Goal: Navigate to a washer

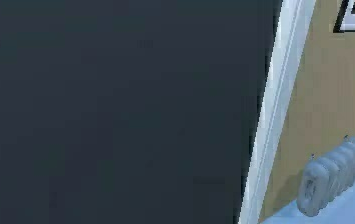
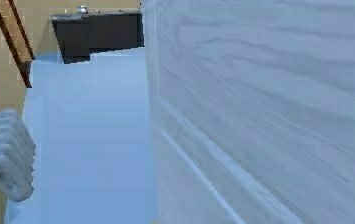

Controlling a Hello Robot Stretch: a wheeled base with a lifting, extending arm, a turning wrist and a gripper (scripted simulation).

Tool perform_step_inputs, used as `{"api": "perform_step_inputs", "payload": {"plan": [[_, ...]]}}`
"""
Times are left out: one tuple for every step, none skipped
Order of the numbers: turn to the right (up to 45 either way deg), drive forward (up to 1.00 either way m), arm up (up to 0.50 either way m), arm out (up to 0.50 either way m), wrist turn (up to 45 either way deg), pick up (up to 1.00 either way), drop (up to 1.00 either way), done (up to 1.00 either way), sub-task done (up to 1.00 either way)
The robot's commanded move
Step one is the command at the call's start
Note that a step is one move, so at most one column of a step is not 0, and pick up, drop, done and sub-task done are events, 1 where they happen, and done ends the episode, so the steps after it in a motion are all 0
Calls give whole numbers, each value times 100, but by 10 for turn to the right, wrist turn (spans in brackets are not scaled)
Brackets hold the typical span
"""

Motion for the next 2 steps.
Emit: {"api": "perform_step_inputs", "payload": {"plan": [[450, 0, 0, 0, 0, 0, 0, 0, 0], [120, 0, 0, 0, 0, 0, 0, 0, 0]]}}
